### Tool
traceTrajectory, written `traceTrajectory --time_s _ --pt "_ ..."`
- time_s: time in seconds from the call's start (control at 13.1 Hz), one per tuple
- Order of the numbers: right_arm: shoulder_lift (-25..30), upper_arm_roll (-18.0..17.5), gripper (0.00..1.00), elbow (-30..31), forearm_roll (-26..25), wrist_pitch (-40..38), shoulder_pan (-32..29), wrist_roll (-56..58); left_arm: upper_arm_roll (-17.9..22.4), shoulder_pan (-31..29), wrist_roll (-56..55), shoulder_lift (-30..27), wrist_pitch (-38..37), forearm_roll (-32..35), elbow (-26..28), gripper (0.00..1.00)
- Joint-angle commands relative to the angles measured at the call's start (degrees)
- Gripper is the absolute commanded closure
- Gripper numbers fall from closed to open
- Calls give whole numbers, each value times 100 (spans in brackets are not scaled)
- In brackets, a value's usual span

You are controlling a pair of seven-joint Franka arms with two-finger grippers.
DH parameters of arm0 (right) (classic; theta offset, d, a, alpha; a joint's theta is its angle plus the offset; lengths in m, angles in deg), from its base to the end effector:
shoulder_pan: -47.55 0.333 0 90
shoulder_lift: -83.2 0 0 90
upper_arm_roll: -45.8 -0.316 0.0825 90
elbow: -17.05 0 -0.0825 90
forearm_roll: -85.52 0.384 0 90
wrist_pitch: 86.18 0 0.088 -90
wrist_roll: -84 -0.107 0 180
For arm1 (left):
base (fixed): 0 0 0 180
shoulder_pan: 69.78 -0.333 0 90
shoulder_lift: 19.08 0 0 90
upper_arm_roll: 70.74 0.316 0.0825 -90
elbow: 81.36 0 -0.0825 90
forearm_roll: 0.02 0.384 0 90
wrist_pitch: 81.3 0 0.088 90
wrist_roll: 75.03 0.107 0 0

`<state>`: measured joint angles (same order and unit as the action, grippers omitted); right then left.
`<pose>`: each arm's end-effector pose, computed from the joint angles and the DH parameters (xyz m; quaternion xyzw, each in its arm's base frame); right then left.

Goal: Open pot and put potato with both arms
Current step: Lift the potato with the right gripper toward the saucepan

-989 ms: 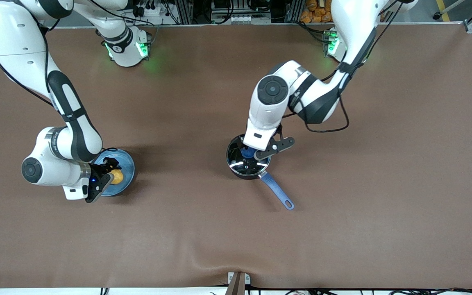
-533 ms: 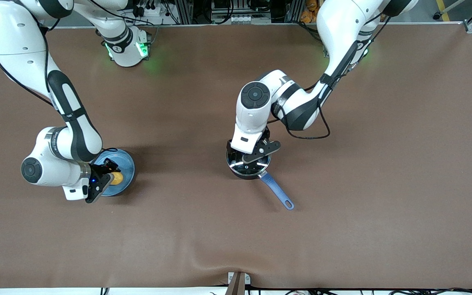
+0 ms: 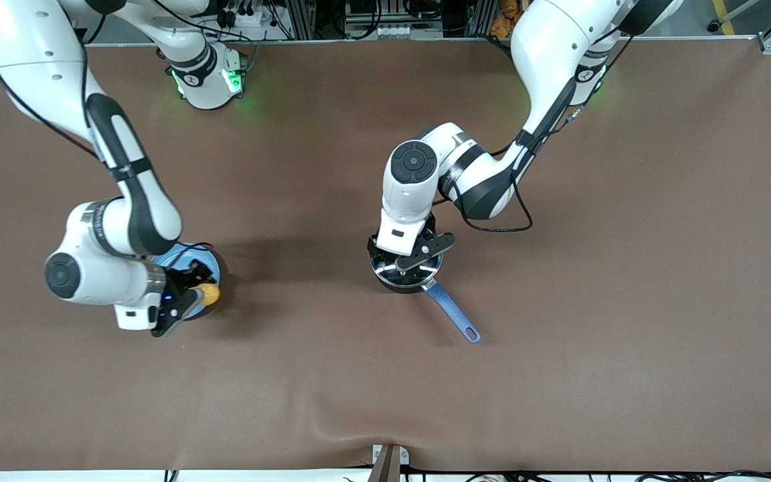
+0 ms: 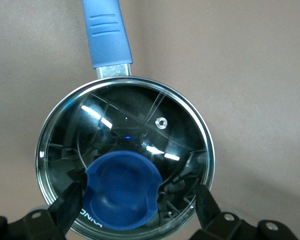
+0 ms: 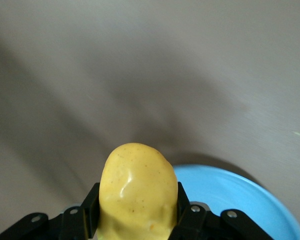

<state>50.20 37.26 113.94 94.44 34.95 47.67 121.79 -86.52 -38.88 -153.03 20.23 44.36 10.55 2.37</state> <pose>0.6532 0.0972 0.2556 -0.9313 -0.3411 0.0455 0.1198 0.5282 -0.4964 0.2957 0.9670 0.2521 0.0093 0.0365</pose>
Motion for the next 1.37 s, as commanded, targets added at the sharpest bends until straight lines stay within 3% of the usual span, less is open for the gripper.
traceTrajectory --time_s 0.0,0.15,0.38,0.61,0.84,0.99,1.07,1.14,1.22,1.29 --pt "232 -497 97 119 66 -80 41 -1208 58 39 -216 68 -16 200 -103 0" --pt "320 -726 97 119 66 -72 225 -2096 58 21 -225 68 -60 200 -68 0" --pt "487 -736 97 119 57 -54 840 -3495 93 21 -243 59 -68 200 -76 2" --pt "522 -736 98 67 22 16 1332 -4636 93 21 -260 59 -182 191 -67 17" --pt "522 -736 100 58 5 209 1623 -5350 84 21 -304 68 -183 182 -76 25" --pt "522 -736 100 58 4 323 1702 -5711 84 21 -339 50 -183 156 -94 42" --pt "514 -736 100 58 4 393 1763 -5843 84 21 -348 50 -200 130 -94 61" --pt "514 -736 100 67 4 464 1790 -5966 84 21 -348 33 -200 130 -94 89" --pt "505 -736 100 75 4 508 1808 -6141 84 21 -348 6 -313 121 -102 100" --pt "496 -736 100 67 -4 517 1869 -6387 84 12 -340 -55 -462 121 -137 100"
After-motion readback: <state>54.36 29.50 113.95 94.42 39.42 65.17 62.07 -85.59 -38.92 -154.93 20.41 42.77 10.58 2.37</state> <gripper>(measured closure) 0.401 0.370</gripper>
